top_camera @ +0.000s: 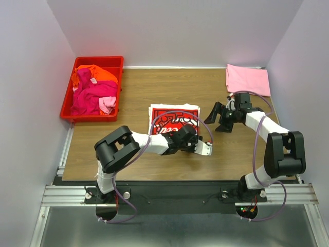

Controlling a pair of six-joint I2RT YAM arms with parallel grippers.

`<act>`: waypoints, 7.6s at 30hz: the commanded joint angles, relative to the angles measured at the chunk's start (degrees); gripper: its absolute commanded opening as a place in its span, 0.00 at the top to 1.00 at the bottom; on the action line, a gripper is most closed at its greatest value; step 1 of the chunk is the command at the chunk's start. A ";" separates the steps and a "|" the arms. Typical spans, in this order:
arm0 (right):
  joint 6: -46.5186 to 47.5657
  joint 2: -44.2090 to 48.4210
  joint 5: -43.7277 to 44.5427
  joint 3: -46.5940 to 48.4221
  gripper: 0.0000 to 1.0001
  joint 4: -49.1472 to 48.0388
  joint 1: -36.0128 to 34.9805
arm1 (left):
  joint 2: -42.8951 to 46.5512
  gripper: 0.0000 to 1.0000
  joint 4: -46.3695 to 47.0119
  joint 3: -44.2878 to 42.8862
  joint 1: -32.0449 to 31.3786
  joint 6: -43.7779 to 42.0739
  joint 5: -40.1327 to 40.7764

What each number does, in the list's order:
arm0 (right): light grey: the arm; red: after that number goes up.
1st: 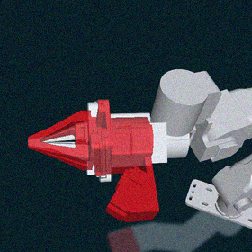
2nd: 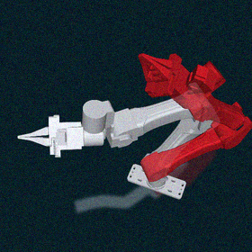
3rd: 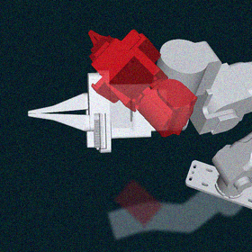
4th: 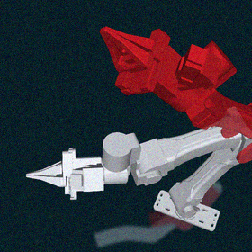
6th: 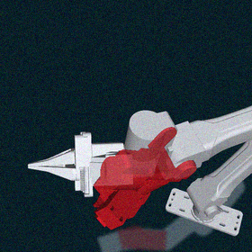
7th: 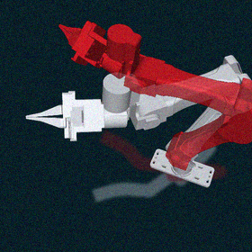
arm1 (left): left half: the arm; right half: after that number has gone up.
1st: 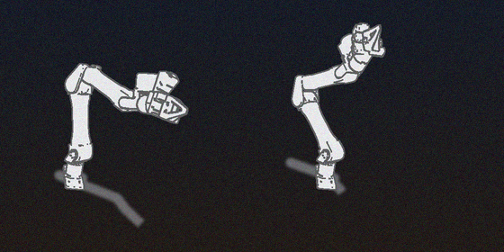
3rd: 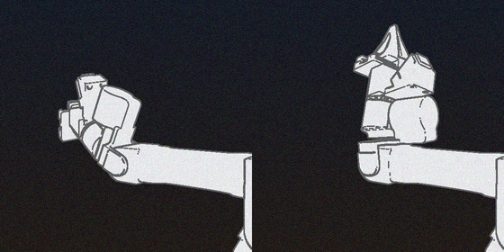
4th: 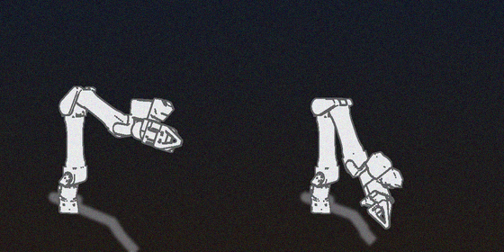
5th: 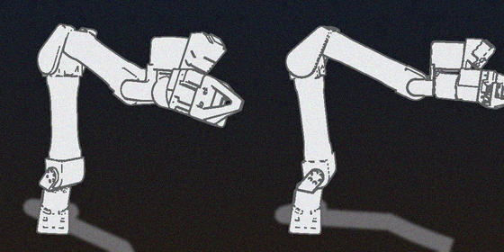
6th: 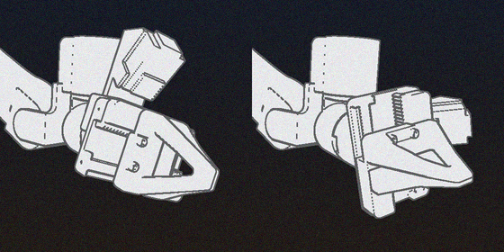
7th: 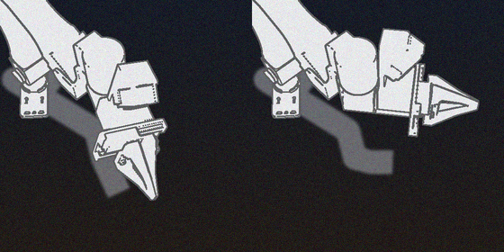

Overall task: Fold and stack the t-shirts
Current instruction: Neatly place the folded tshirt to the corner

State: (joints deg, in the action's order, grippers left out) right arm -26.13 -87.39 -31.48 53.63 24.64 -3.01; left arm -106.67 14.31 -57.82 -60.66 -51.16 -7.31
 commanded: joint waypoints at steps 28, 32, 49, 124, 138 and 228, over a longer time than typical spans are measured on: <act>-25.28 -10.42 0.72 -5.90 0.21 -33.87 -2.35 | 2.26 1.00 -5.16 -16.44 8.10 21.01 -17.65; -26.42 -11.83 2.65 -5.81 0.25 -36.59 -3.32 | 1.65 1.00 -5.25 -17.94 8.90 23.11 -18.79; -30.82 -20.62 17.24 -5.11 0.51 -52.77 -6.93 | -1.26 1.00 -5.25 -21.80 10.13 27.51 -21.69; 49.68 -40.22 27.44 75.57 0.99 -19.37 7.57 | 28.89 0.01 -23.36 0.87 26.12 35.34 -22.40; 56.44 -44.88 24.63 76.63 0.99 -19.37 10.65 | 28.89 0.01 -25.55 0.34 26.30 35.16 -23.01; 37.82 21.37 2.74 2.45 0.00 15.52 17.95 | 41.27 0.01 -31.27 4.47 43.35 37.80 -7.37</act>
